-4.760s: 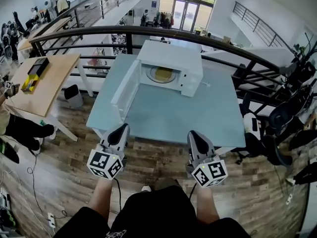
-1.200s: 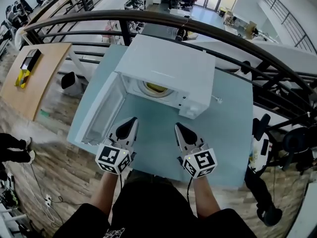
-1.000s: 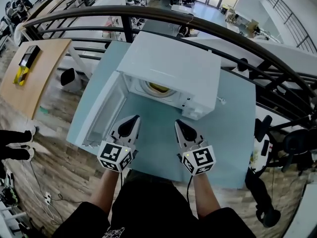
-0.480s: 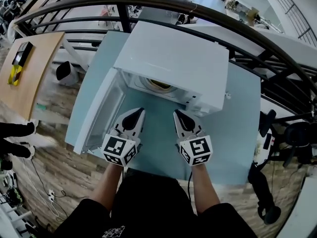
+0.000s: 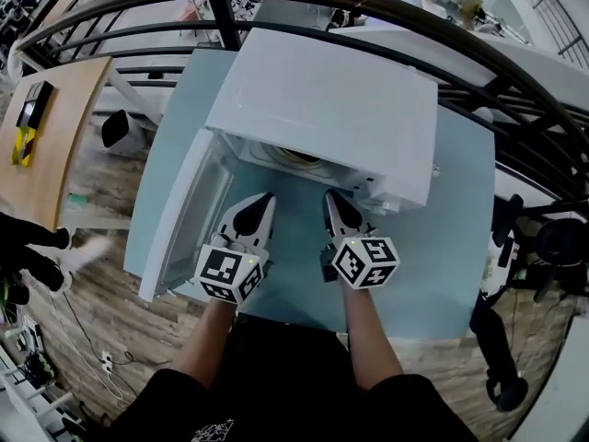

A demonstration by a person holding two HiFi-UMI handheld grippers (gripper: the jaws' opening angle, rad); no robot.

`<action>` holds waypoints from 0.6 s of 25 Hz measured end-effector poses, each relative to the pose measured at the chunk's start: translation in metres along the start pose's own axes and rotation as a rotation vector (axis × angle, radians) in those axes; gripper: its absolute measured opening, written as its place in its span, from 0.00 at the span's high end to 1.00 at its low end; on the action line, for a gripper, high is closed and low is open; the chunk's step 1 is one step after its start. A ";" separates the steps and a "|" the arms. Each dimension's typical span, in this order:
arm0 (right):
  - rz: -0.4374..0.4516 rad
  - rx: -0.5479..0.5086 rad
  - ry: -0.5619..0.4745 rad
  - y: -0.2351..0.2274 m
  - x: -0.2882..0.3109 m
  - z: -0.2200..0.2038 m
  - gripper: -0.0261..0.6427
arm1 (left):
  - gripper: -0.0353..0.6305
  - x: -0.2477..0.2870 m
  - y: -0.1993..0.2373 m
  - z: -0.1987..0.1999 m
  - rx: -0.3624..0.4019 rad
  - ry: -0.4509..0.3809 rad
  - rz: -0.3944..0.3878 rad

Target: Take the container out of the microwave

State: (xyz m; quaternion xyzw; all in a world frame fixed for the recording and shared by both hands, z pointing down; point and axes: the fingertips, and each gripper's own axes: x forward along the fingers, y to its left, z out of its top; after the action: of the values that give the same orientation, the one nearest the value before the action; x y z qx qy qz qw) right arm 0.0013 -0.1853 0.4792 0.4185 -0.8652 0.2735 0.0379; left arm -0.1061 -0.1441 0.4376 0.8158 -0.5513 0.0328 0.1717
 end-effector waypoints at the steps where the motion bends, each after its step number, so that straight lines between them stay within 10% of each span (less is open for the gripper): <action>1: -0.003 0.019 -0.004 -0.001 0.004 -0.001 0.95 | 0.94 0.003 0.001 -0.001 0.000 0.000 -0.001; 15: -0.052 0.410 -0.100 -0.036 0.042 -0.021 0.95 | 0.94 0.050 0.008 -0.020 0.010 0.041 -0.049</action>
State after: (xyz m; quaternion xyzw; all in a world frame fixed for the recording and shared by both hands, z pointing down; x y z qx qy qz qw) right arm -0.0027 -0.2224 0.5255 0.4528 -0.7812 0.4215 -0.0841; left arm -0.0910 -0.1845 0.4707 0.8292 -0.5272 0.0478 0.1795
